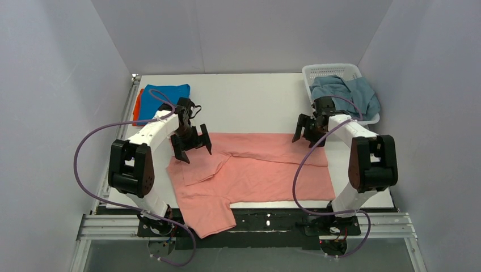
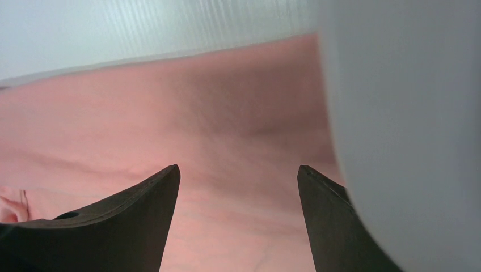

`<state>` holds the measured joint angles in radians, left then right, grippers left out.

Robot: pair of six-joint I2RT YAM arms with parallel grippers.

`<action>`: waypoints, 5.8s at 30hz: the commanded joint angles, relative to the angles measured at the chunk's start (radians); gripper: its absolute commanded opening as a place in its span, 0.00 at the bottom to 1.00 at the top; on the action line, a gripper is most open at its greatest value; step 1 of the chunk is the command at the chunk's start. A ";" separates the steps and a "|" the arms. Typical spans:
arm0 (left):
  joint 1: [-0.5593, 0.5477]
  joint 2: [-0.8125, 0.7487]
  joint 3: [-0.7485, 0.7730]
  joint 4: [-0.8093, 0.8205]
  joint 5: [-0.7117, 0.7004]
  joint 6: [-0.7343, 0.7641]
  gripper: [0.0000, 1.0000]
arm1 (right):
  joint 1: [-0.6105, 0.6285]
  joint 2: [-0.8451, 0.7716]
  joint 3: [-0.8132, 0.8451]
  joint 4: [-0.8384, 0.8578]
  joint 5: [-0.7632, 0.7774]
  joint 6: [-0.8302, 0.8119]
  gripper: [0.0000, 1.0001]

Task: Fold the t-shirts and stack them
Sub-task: Fold the flattened tshirt in 1/3 of the way, then grab the side of the flattened tshirt closest away from the robot with both arms

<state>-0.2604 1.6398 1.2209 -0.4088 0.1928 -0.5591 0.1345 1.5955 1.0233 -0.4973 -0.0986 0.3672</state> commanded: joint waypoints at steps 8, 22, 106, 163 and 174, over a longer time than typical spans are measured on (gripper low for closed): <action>0.008 0.069 0.010 -0.067 -0.012 0.002 0.99 | -0.125 0.213 0.354 -0.053 -0.276 -0.118 0.84; 0.009 0.045 0.001 -0.066 0.025 0.022 1.00 | -0.052 0.306 0.330 -0.175 -0.587 -0.242 0.84; -0.060 -0.182 -0.084 -0.118 -0.007 -0.077 1.00 | 0.037 -0.145 -0.063 0.087 0.130 0.009 0.87; -0.687 -0.228 -0.498 -0.064 -0.078 -0.206 0.28 | 0.017 -0.617 -0.283 0.004 0.280 0.194 0.87; -0.691 -0.284 -0.553 -0.134 -0.105 -0.274 0.42 | 0.008 -0.609 -0.284 -0.002 0.287 0.176 0.88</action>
<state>-0.9459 1.3350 0.7086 -0.3790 0.0998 -0.8021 0.1497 0.9951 0.7383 -0.4992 0.1703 0.5613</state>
